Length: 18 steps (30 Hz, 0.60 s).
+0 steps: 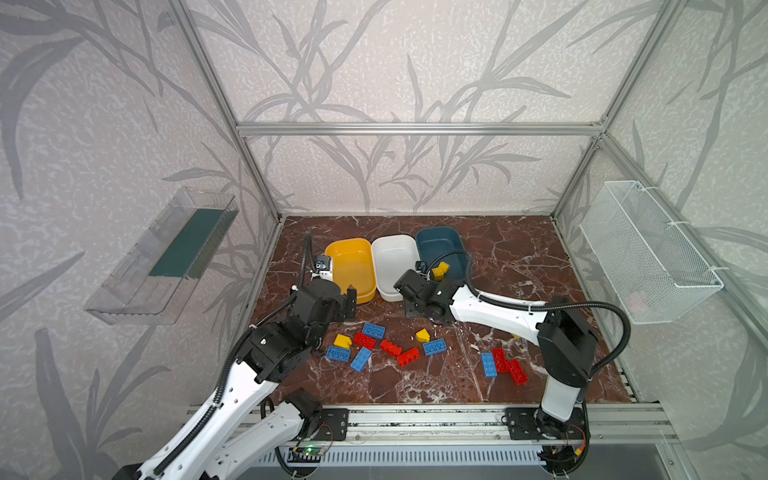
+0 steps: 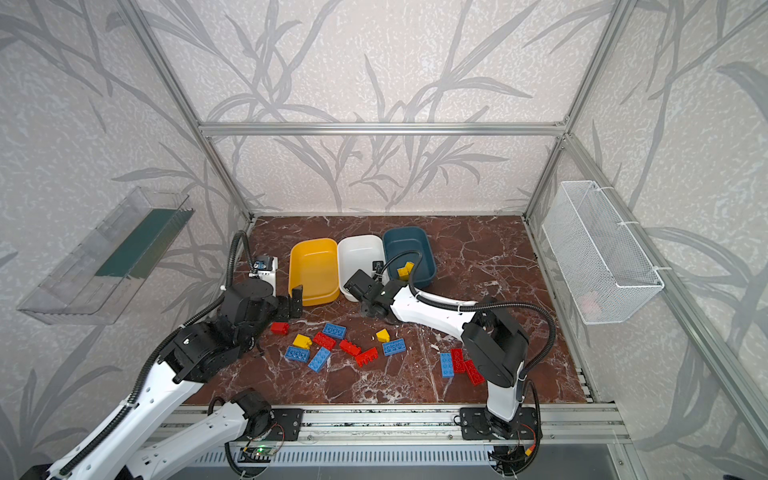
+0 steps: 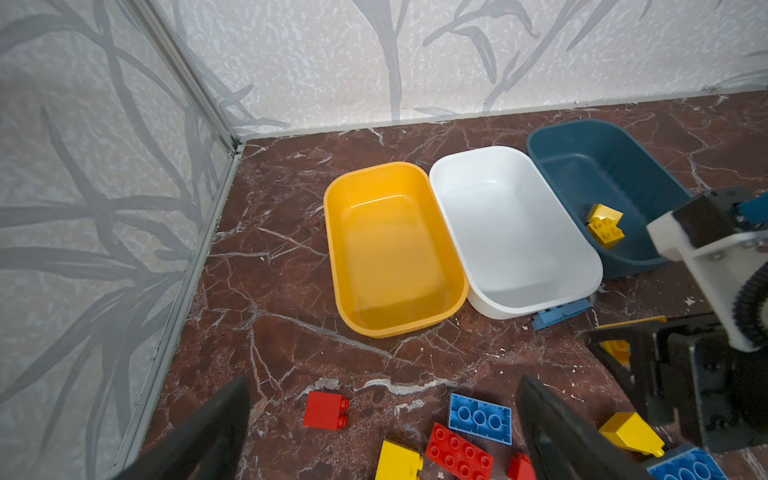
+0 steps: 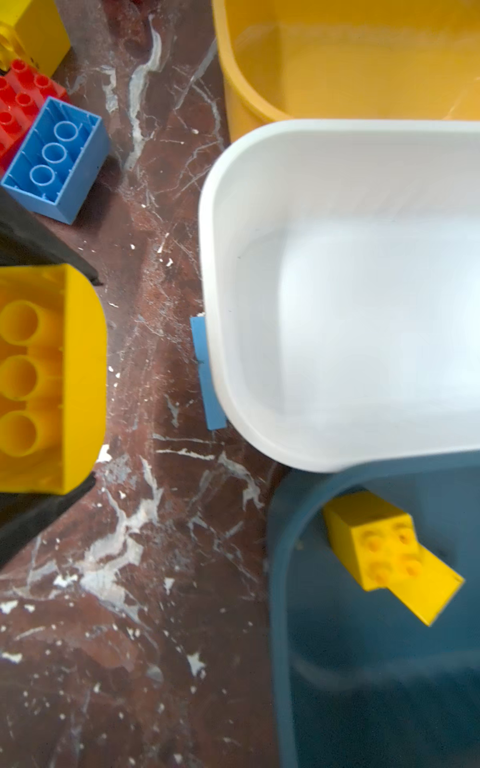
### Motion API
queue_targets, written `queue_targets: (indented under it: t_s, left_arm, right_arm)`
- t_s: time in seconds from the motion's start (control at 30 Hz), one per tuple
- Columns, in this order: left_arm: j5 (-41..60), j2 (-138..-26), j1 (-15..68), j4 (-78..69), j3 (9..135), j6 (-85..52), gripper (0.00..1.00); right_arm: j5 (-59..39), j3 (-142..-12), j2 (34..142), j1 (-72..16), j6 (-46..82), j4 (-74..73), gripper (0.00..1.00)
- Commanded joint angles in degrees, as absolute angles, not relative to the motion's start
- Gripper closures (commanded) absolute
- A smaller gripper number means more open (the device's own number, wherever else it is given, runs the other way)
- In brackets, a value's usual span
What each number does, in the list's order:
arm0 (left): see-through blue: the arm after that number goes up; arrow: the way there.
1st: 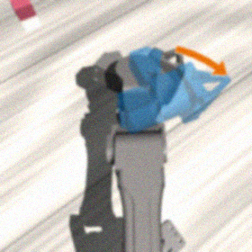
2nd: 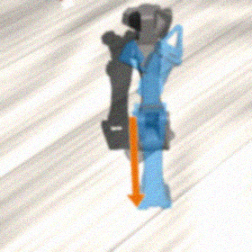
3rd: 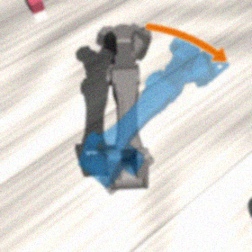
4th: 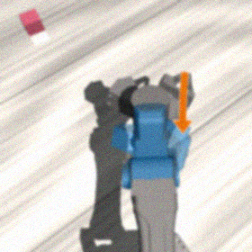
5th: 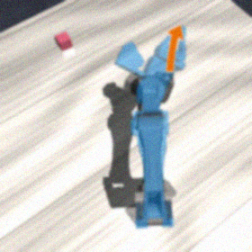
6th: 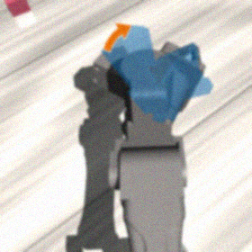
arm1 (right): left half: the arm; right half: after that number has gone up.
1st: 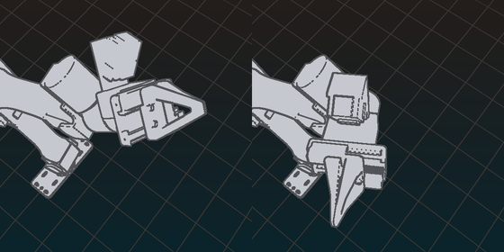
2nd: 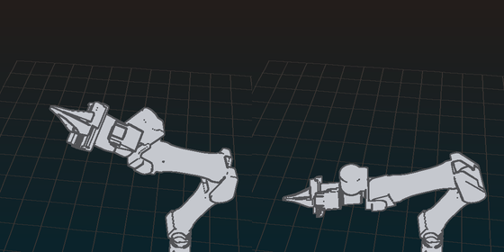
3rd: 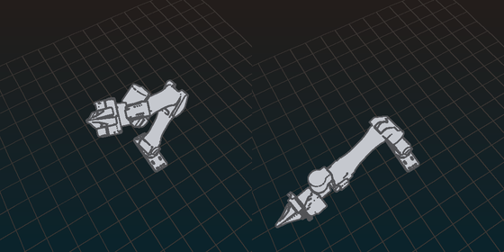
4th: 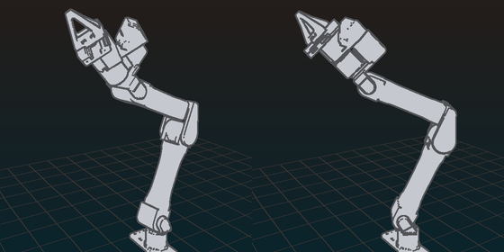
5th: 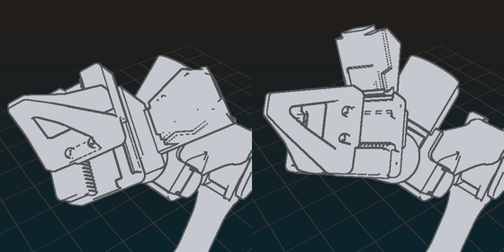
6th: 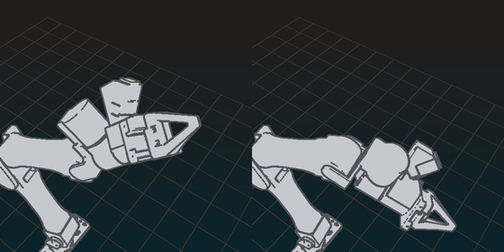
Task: Sort the legos into containers by color
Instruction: 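Carry the yellow 2x3 brick with the right gripper into the teal tub and release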
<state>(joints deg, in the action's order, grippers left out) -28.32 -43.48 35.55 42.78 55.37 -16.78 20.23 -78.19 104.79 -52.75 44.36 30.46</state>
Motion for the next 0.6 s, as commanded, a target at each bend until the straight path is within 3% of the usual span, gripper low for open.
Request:
queue_targets:
  t_s: [0.0,0.27,0.57]
  left_arm:
    - [-33.07,-40.55,35.34,41.84,54.13,-18.58,0.01]
    - [-37.52,-34.95,35.34,38.62,50.49,-21.53,0.01]
    - [-37.41,-38.48,35.34,40.49,51.82,-21.45,0.01]
  right_arm:
    - [19.55,-80.06,102.67,-48.85,37.82,30.90,0.45]
    - [12.49,-86.82,105.78,-38.81,31.45,32.06,0.45]
    - [9.90,-96.81,114.28,-32.58,29.17,33.83,0.41]
